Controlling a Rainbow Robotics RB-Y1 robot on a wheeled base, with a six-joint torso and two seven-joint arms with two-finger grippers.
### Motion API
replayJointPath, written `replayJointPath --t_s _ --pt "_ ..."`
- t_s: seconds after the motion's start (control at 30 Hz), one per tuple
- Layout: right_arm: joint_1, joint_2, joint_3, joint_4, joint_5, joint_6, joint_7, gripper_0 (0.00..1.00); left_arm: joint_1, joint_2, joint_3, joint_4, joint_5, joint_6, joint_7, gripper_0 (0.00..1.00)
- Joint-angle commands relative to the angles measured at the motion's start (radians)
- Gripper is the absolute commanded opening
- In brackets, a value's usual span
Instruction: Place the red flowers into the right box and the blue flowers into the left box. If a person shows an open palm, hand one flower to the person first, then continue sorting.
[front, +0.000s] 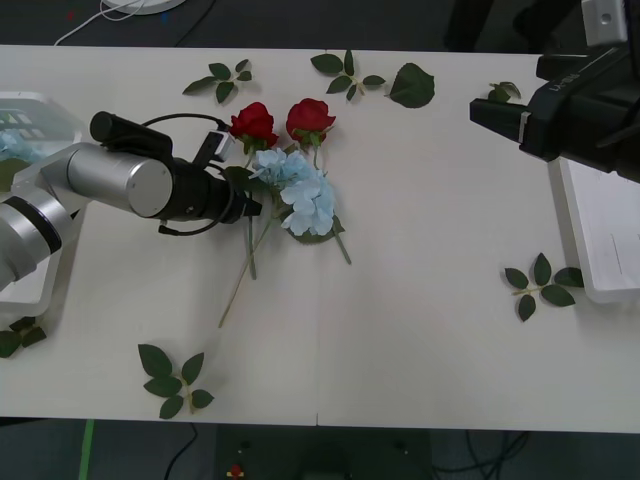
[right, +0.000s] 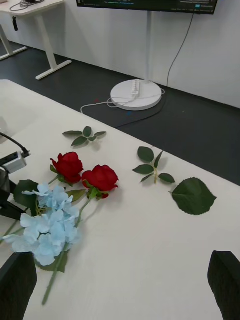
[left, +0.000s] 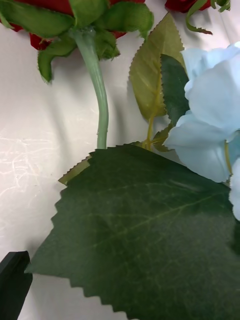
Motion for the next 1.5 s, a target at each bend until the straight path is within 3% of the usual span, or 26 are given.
replayJointPath --t_s 0.03,0.2,0.57,0.83,0.87,0.9,0.97,1.0,1.03,1.07,1.5 --pt "0.058 0.014 -0.083 -0.029 -0.129 0.003 0.19 1.0 -0.048 -0.019 0.002 -0.003 -0.012 -0.023 0.021 1.0" --pt "0.092 0.016 -0.123 -0.029 -0.257 0.01 0.312 1.0 -0.057 -0.019 -0.074 -0.006 -0.02 -0.115 0.018 1.0" --pt "0.153 0.085 -0.35 -0.025 -0.568 0.271 0.562 1.0 -0.104 -0.027 -0.178 0.013 -0.038 -0.17 0.012 1.0" --pt "0.237 0.09 -0.435 0.012 -0.815 0.296 0.752 1.0 -0.172 -0.029 -0.29 0.069 -0.066 -0.274 -0.014 1.0" --pt "0.243 0.09 -0.438 0.02 -0.844 0.299 0.779 1.0 -0.176 -0.029 -0.291 0.07 -0.069 -0.274 -0.017 0.95" --pt "0.248 0.09 -0.441 0.03 -0.877 0.309 0.81 1.0 -0.179 -0.03 -0.291 0.07 -0.072 -0.274 -0.02 0.82" --pt "0.253 0.096 -0.452 0.05 -0.921 0.339 0.858 1.0 -0.182 -0.029 -0.291 0.072 -0.078 -0.274 -0.023 0.47" --pt "0.254 0.099 -0.455 0.055 -0.932 0.348 0.87 1.0 -0.184 -0.029 -0.291 0.073 -0.078 -0.274 -0.025 0.34" --pt "0.256 0.102 -0.462 0.066 -0.952 0.368 0.893 1.0 -0.186 -0.029 -0.293 0.075 -0.081 -0.274 -0.026 0.06" --pt "0.256 0.105 -0.469 0.078 -0.973 0.388 0.917 1.0 -0.186 -0.029 -0.291 0.076 -0.083 -0.274 -0.026 0.0" --pt "0.345 0.091 -0.508 0.142 -1.156 0.454 1.128 1.0 -0.189 -0.029 -0.291 0.086 -0.1 -0.274 -0.029 0.0"
